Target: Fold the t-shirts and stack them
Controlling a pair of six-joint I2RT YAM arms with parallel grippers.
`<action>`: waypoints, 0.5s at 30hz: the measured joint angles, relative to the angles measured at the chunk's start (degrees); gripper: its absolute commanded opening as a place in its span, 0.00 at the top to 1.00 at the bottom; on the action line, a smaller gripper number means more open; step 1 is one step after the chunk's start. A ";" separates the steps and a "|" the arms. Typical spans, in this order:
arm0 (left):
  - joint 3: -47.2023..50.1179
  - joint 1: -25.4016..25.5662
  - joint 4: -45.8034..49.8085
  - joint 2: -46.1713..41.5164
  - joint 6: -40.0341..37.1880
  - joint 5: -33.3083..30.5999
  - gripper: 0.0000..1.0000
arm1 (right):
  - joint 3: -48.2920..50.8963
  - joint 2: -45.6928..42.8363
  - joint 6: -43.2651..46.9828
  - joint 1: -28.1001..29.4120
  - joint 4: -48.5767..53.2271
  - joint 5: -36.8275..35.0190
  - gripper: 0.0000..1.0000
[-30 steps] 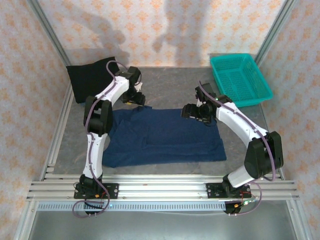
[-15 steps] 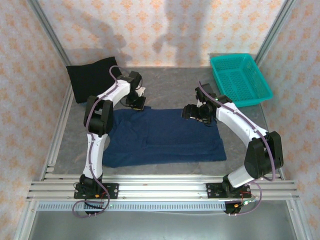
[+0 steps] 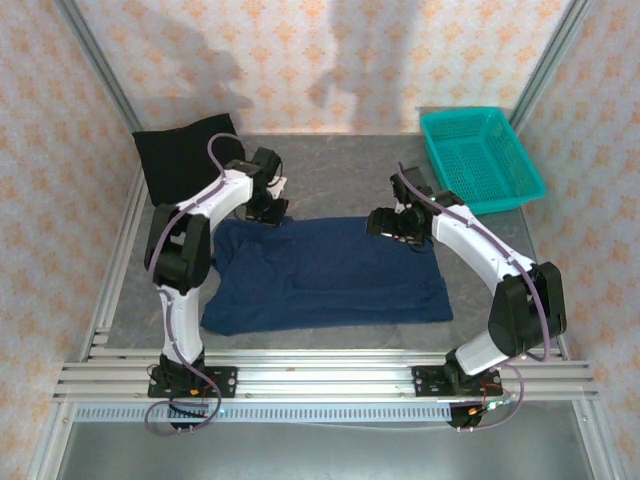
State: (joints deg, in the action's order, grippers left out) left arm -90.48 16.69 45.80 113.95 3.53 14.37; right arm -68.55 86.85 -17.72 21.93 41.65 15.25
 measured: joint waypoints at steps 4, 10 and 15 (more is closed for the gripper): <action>5.66 3.91 -3.23 -6.69 1.66 -5.01 1.00 | 0.22 0.09 -0.02 0.00 -0.87 -0.24 0.16; 17.88 12.15 -6.19 -15.23 7.10 -14.25 1.00 | 1.70 0.83 -0.04 0.00 -1.25 -0.26 0.16; 28.46 20.48 -7.26 -21.03 15.54 -19.34 1.00 | 3.34 0.83 -0.20 -0.02 -1.49 -0.24 0.16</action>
State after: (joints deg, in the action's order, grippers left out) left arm -62.02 37.17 38.54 92.92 19.07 -4.97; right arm -65.21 87.68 -17.91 21.91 40.16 15.00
